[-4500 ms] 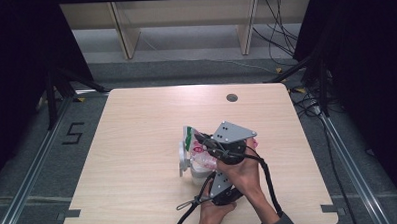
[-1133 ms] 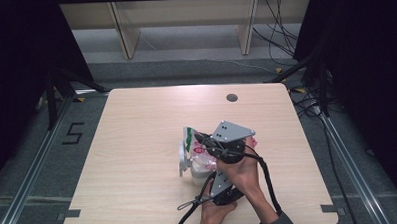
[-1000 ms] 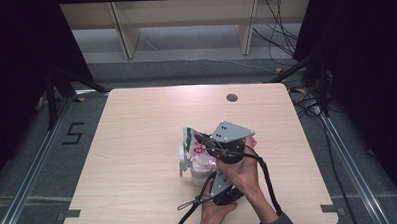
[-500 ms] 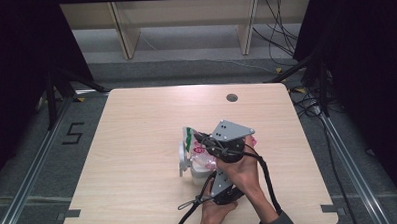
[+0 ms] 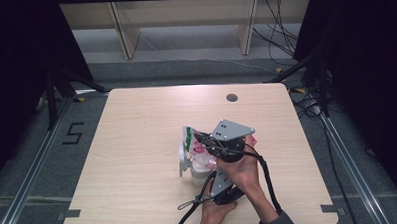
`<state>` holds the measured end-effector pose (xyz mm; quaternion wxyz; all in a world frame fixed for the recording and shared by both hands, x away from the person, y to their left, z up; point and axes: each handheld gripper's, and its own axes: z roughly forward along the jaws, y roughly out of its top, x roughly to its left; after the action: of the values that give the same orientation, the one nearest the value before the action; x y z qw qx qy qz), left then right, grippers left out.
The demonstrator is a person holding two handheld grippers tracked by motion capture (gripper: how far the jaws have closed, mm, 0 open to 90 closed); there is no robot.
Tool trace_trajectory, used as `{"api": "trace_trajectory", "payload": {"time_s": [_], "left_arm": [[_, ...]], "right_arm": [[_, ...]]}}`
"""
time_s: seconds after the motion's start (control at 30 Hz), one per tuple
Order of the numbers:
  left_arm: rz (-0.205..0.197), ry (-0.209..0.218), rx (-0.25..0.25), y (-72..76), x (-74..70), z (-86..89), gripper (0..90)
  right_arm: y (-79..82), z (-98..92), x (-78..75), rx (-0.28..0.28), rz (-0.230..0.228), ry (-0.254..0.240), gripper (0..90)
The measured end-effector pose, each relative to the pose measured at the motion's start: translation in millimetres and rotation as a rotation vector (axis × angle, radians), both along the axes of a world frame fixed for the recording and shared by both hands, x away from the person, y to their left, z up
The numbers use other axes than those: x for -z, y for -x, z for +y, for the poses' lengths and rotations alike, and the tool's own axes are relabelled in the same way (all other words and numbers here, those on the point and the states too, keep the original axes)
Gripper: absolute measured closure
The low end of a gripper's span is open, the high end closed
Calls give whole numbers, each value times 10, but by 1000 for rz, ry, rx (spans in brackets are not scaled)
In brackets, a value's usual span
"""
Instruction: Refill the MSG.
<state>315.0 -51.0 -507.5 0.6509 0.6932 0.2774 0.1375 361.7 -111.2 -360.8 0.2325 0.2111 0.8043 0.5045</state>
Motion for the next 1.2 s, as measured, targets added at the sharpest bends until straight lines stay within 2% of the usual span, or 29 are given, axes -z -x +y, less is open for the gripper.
{"api": "trace_trajectory", "payload": {"time_s": [0.13, 0.17, 0.27, 0.37, 0.43, 0.5, 0.53, 0.6, 0.63, 0.77, 0.83, 0.87, 0.9, 0.93, 0.97, 1.0, 1.03, 1.1, 1.2], "left_arm": [[3, -8, -3, 4, 15, 3, 777], [-3, 6, -3, -4, 22, -4, 777], [2, 0, -3, 4, 9, -2, 777], [3, -2, -4, 2, 10, -1, 777], [3, 4, -4, 2, 7, -1, 778], [8, -1, -5, 1, 8, -5, 777], [6, -2, -6, -2, 12, -4, 777], [-5, 23, 0, -13, 18, -12, 778], [2, 4, -6, -1, 5, 2, 778], [1, 10, -4, -12, 16, 1, 778], [5, 15, -10, -9, 26, 0, 778], [4, 15, -8, -9, 22, 5, 778], [4, 15, -9, -6, 13, 9, 778], [-3, 14, -10, -7, 6, 14, 778], [-4, 14, -9, -8, -1, 15, 778], [0, 11, -9, -7, -4, 15, 778], [4, 11, -8, -6, 2, 11, 778], [3, 15, -10, -7, 17, 8, 777], [-5, 30, -7, -16, 15, 9, 778]], "right_arm": [[-14, -11, 7, -2, 8, 6, 898], [-11, -10, 13, 11, 16, -14, 899], [-4, -10, -1, 4, -2, -10, 899], [-11, -10, 10, 8, 25, -10, 899], [-17, -13, 2, 7, -7, -6, 899], [-16, -24, -2, 11, 18, -6, 898], [-42, -23, 7, -5, 5, -4, 899], [-31, -20, 4, -6, 10, -3, 899], [-17, -14, -3, -3, 21, -3, 898], [-40, -8, -6, -2, -4, 5, 898], [-58, -6, 12, 0, 19, -8, 898], [-48, -14, 7, 6, 45, -9, 899], [-64, -12, 7, 2, 14, -23, 898], [-60, -19, -13, -9, 0, -11, 898], [-44, -9, -24, 0, -3, -14, 898], [-25, 2, -28, 4, 20, -19, 899], [-41, 4, -23, -3, 5, -6, 898], [-63, 10, 4, 11, 11, -3, 898], [-50, 16, -9, -1, 11, -6, 898]]}}
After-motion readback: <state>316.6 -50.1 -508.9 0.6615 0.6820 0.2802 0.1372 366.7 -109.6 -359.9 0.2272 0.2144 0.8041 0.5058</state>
